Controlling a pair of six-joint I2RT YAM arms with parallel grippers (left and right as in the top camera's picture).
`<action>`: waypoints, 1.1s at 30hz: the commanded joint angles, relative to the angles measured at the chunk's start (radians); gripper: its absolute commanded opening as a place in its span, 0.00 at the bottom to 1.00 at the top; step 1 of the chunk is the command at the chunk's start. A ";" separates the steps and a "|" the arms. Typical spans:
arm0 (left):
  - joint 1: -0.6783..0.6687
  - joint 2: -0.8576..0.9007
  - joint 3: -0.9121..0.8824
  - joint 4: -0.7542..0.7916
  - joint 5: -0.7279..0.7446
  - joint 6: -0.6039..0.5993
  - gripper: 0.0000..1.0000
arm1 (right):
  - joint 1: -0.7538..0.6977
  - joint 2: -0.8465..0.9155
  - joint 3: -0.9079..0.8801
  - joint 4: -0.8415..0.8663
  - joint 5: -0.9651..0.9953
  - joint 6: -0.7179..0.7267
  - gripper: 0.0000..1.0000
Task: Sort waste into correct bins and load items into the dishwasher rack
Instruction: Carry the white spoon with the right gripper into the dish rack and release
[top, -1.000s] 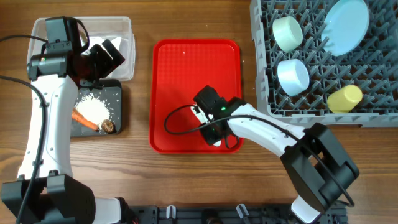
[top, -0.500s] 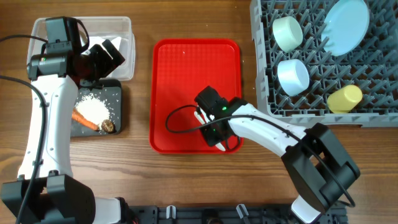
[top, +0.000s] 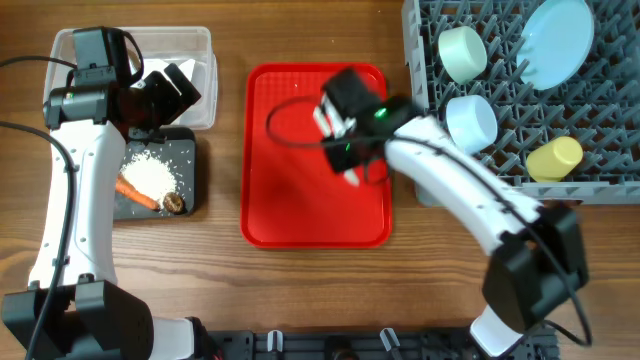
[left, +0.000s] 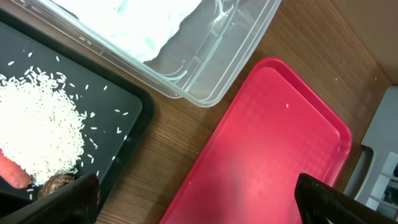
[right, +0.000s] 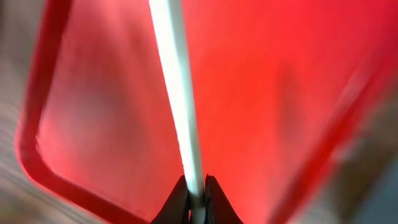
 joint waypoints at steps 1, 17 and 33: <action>0.003 0.002 0.015 0.002 -0.006 -0.013 1.00 | -0.103 -0.089 0.125 -0.056 0.153 -0.027 0.04; 0.003 0.002 0.015 0.002 -0.006 -0.013 1.00 | -0.458 -0.120 0.062 -0.111 0.169 -0.080 0.04; 0.003 0.002 0.015 0.002 -0.006 -0.013 1.00 | -0.458 -0.118 -0.113 -0.007 0.037 -0.132 0.36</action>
